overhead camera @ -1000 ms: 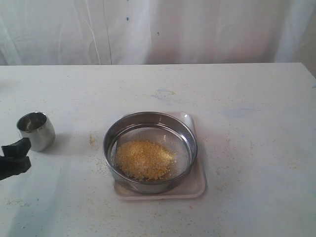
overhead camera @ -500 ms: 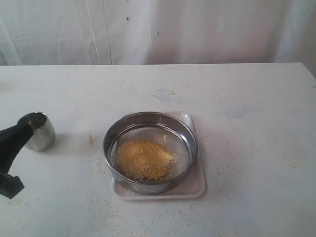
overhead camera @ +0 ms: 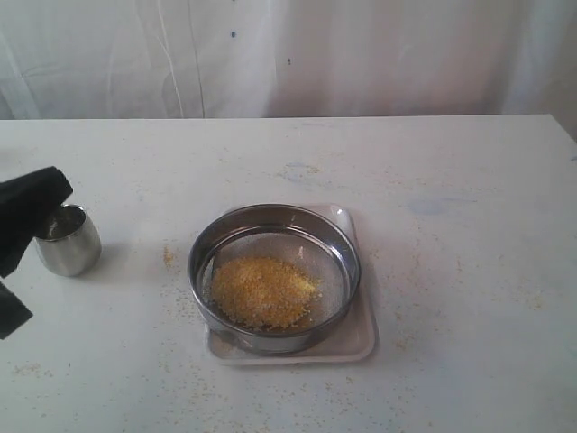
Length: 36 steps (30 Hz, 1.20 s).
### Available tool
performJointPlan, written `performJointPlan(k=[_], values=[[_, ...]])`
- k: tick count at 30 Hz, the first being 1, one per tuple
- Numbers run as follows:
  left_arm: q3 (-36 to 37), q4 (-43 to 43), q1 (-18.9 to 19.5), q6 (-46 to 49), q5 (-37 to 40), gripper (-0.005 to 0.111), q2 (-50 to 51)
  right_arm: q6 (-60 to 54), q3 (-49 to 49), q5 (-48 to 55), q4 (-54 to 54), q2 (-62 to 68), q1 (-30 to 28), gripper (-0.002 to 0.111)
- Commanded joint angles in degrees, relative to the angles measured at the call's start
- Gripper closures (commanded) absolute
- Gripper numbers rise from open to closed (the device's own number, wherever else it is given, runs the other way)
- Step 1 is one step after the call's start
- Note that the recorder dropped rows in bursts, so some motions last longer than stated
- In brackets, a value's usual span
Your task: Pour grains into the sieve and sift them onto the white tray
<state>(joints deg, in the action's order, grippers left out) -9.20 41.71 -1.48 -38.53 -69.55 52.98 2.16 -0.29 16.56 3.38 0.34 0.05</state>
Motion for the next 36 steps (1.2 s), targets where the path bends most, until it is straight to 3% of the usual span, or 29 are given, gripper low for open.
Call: performJointPlan(k=[1, 4, 7, 12, 18, 26, 33, 36], values=[[-4.2, 0.2, 0.0, -2.7, -0.4, 0.107, -0.5, 0.1, 0.3, -0.3, -0.5, -0.3, -0.1, 0.108], [-6.8, -0.3, 0.0, -5.5, -0.4, 0.107, -0.5, 0.1, 0.3, -0.3, -0.5, -0.3, -0.1, 0.108], [-9.0, -0.5, -0.6, -7.9, 5.4, 0.107, -0.5, 0.1, 0.3, -0.3, -0.5, -0.3, -0.1, 0.108], [-10.3, -7.4, -9.4, -8.2, 29.8, 0.107, -7.4, 0.1, 0.3, -0.3, -0.5, -0.3, -0.1, 0.108], [-10.3, -17.5, -18.6, -8.0, 46.9, 0.107, -20.8, 0.1, 0.3, -0.3, -0.5, -0.3, -0.1, 0.108], [-10.1, -24.6, -19.4, -7.8, 67.3, 0.107, -31.9, 0.1, 0.3, -0.3, -0.5, -0.3, -0.1, 0.108], [-4.9, -24.9, -19.4, -7.8, 68.6, 0.107, -36.9, 0.1, 0.3, -0.3, -0.5, -0.3, -0.1, 0.108], [-4.2, -20.3, -19.4, -7.8, 68.0, 0.107, -37.3, 0.1, 0.3, -0.3, -0.5, -0.3, -0.1, 0.108]])
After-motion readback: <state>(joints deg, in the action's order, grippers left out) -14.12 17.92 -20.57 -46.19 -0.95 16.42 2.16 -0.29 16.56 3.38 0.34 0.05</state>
